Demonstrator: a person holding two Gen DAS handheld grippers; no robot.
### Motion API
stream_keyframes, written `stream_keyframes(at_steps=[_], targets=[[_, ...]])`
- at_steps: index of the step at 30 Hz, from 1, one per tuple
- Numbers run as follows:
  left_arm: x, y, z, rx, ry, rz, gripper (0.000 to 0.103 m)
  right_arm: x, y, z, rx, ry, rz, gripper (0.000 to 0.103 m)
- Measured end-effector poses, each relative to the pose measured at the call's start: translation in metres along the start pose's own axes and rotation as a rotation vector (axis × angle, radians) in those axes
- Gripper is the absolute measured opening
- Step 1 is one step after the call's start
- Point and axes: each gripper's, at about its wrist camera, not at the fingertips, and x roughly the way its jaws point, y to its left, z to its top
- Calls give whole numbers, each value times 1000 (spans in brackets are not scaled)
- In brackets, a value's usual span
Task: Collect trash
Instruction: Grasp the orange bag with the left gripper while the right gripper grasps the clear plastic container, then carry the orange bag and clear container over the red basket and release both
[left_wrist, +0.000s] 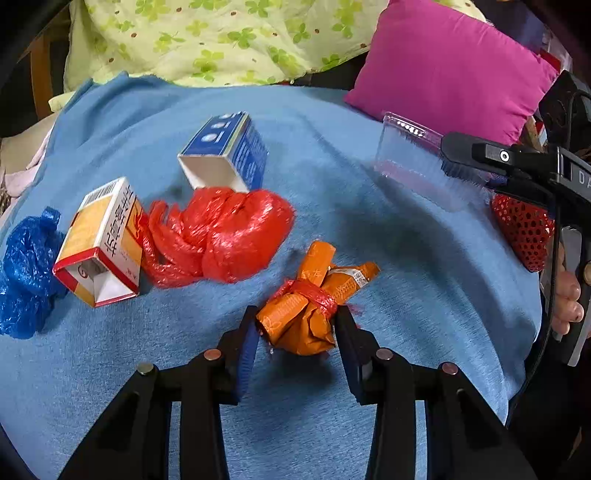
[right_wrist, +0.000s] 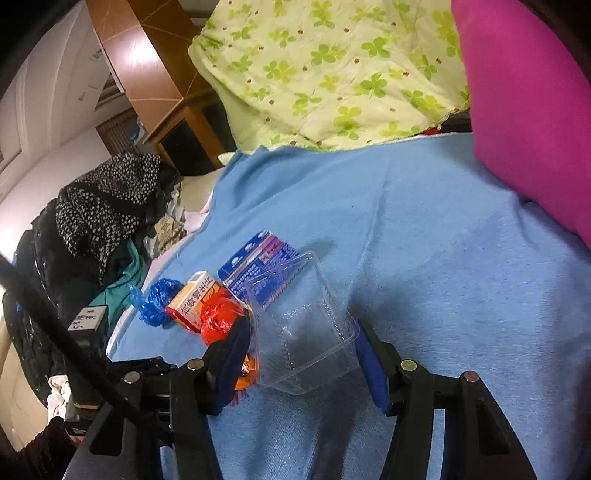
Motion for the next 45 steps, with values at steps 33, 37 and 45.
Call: stream_keyframes(at_steps=[33, 37, 45], targets=[[-99, -60, 22, -30, -297, 352, 42, -103, 1, -13, 72, -228, -64, 61], [-112, -75, 21, -29, -299, 356, 42, -123, 5, -22, 82, -261, -57, 61], [-135, -121, 34, 43, -330, 362, 42, -181, 9, -32, 105, -337, -58, 61]])
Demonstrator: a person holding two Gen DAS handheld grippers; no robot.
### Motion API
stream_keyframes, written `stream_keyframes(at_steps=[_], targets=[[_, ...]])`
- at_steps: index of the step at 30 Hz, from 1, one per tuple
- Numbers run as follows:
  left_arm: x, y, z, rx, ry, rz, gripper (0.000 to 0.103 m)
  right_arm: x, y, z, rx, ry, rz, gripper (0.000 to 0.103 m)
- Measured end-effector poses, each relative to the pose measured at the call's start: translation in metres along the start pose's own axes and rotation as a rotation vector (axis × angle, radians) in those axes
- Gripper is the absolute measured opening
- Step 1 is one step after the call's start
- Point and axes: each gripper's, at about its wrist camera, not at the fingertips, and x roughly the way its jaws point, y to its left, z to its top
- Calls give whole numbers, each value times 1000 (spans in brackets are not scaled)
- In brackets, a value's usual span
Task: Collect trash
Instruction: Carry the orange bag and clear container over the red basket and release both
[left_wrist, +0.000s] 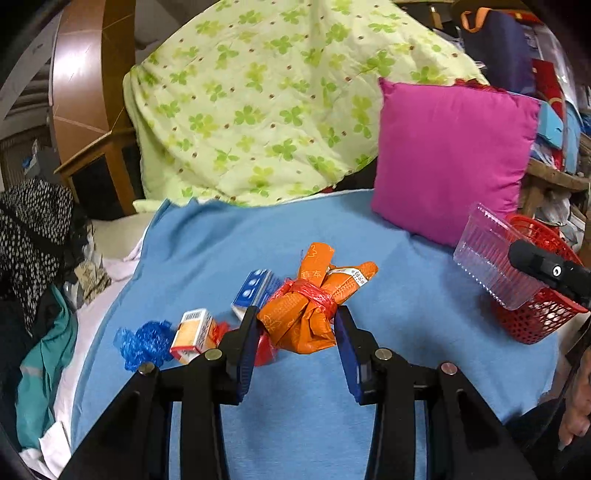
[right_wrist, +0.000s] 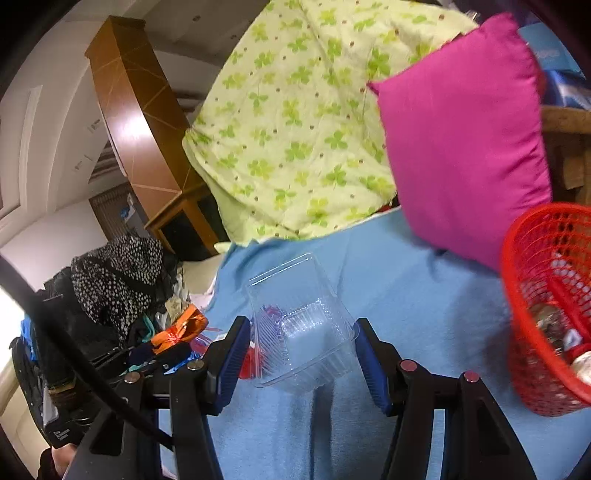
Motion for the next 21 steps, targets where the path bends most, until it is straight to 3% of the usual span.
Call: stream_keyframes(at_steps=[12, 21], targets=[[-26, -50, 29, 68, -31, -47, 42, -82, -16, 27, 13, -124, -48, 61], [-37, -89, 45, 126, -49, -90, 42, -128, -49, 35, 63, -205, -103, 61]])
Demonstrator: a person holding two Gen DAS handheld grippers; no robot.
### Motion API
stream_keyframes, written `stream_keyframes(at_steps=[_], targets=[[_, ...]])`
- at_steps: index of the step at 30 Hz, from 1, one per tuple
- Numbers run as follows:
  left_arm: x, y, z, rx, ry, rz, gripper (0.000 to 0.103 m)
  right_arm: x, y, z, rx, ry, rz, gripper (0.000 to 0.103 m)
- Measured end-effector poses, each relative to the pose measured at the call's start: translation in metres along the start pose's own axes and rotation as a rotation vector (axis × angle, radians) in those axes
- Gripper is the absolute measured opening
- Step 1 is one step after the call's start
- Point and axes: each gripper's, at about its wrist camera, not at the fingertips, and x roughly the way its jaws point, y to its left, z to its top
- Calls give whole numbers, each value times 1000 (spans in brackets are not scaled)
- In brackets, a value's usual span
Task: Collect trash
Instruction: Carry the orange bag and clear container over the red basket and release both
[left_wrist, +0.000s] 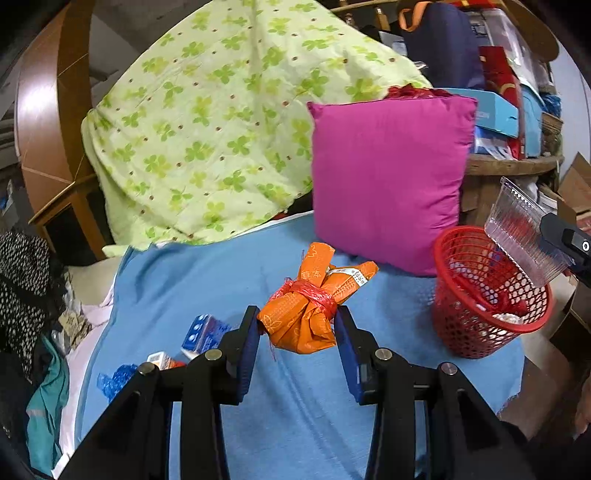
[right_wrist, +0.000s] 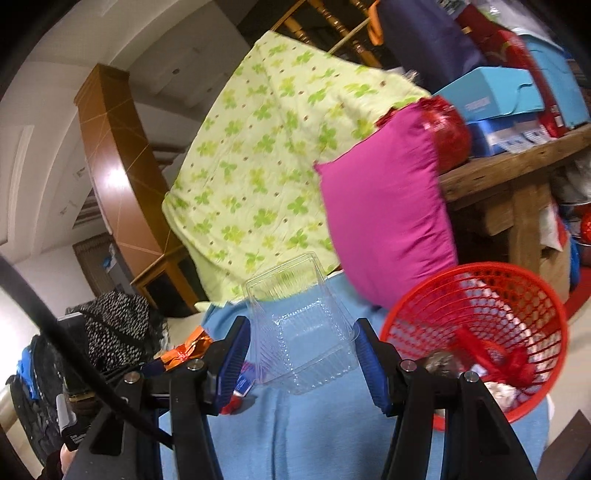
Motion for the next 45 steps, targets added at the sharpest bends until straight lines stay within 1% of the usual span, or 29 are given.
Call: stream_keyframes(at_steps=[12, 28, 33, 41, 43, 45], targets=[[4, -45, 23, 75, -10, -63, 42, -24, -38, 15, 46, -54, -65, 61], [13, -106, 49, 163, -35, -150, 42, -50, -79, 22, 105, -102, -135, 61], [17, -119, 54, 185, -42, -176, 43, -56, -92, 23, 128, -112, -160, 61], [27, -137, 57, 208, -34, -197, 43, -59, -106, 23, 151, -117, -185, 61], [29, -141, 58, 212, -33, -207, 42, -59, -109, 23, 155, -117, -189, 61], [31, -144, 60, 211, -38, -233, 43, -57, -112, 23, 161, -113, -193, 61]])
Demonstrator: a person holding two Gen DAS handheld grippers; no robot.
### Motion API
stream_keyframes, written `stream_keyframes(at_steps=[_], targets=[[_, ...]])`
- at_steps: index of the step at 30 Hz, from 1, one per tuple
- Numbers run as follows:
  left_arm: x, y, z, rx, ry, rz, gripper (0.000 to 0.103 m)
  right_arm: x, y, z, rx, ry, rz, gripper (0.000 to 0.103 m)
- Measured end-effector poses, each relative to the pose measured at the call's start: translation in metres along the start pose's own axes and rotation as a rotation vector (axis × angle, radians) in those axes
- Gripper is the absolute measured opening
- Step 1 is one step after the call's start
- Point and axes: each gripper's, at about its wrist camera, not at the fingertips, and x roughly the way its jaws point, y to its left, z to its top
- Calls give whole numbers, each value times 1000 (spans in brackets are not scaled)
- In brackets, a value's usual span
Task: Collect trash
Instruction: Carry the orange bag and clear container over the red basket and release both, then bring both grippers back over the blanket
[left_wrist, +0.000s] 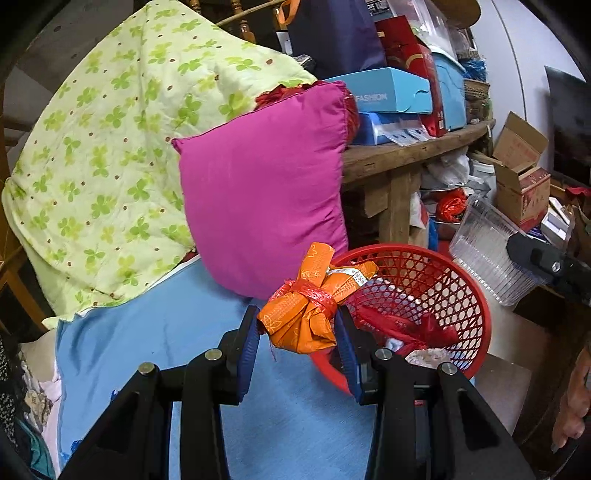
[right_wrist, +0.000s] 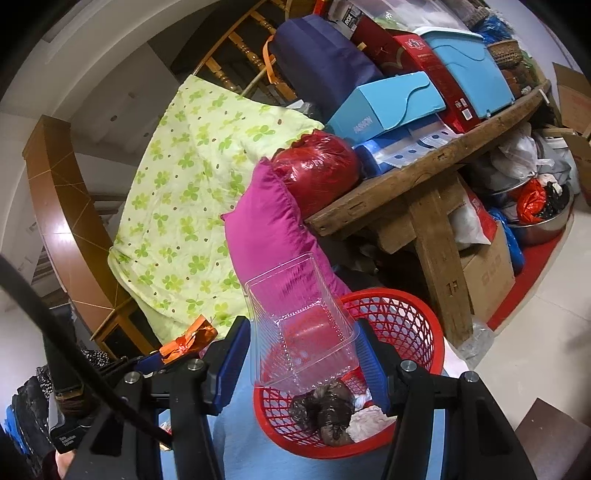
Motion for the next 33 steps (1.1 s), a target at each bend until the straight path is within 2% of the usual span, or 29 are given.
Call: stream_keyframes(at_steps=[5, 11, 13, 14, 15, 16, 18, 21, 25, 29, 33], targets=[[13, -2, 6, -22, -6, -113, 43, 7, -9, 1, 19, 11, -22, 61], [42, -5, 12, -45, 28, -230, 44, 31, -31, 1, 113, 54, -51, 63], [51, -9, 13, -34, 37, -260, 49, 43, -39, 1, 162, 78, -60, 65], [53, -10, 13, -28, 39, -267, 62, 48, -42, 1, 186, 85, -58, 67], [54, -10, 12, -27, 36, -269, 70, 55, -47, 0, 218, 93, -50, 68], [55, -9, 10, -31, 30, -271, 70, 60, -50, -1, 238, 101, -48, 73], [52, 0, 5, -45, 27, -278, 70, 70, -55, -3, 281, 123, -45, 75], [44, 22, -7, -84, 24, -246, 70, 75, -51, -6, 295, 134, -17, 75], [30, 61, -34, -146, 35, -173, 70, 70, -20, -6, 194, 99, 18, 75], [9, 104, -73, -226, 53, -91, 70, 70, 27, -8, 90, 70, 111, 75], [-19, 143, -120, -266, 67, 22, 70, 88, 87, -25, -17, 123, 204, 75]])
